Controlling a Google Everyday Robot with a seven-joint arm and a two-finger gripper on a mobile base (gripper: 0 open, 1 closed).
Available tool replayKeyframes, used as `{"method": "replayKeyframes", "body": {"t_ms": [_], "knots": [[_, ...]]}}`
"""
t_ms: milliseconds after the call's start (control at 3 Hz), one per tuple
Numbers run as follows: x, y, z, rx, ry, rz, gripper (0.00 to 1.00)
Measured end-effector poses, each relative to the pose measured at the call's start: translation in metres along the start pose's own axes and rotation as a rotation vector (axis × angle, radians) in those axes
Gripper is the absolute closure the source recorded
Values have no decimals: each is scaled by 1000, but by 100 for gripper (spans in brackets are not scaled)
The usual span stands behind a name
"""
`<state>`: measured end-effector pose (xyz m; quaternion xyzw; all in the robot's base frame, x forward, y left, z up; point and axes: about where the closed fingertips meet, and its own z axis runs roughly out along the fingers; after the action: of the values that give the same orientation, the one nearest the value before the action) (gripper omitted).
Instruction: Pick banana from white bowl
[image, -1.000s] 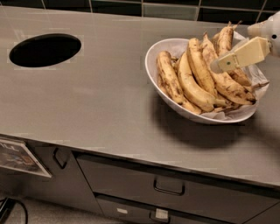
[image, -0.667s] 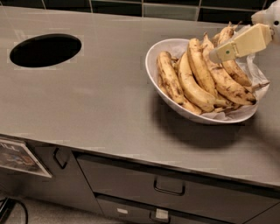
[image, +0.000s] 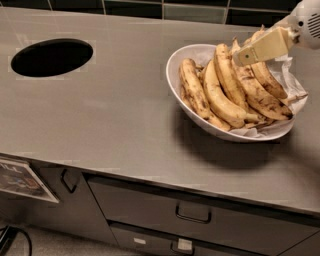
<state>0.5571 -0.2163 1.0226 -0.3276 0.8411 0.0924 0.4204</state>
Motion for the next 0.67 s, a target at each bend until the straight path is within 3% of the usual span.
{"method": "replayKeyframes", "body": {"t_ms": [667], "knots": [[14,-13,1,103,49,55,28]]}}
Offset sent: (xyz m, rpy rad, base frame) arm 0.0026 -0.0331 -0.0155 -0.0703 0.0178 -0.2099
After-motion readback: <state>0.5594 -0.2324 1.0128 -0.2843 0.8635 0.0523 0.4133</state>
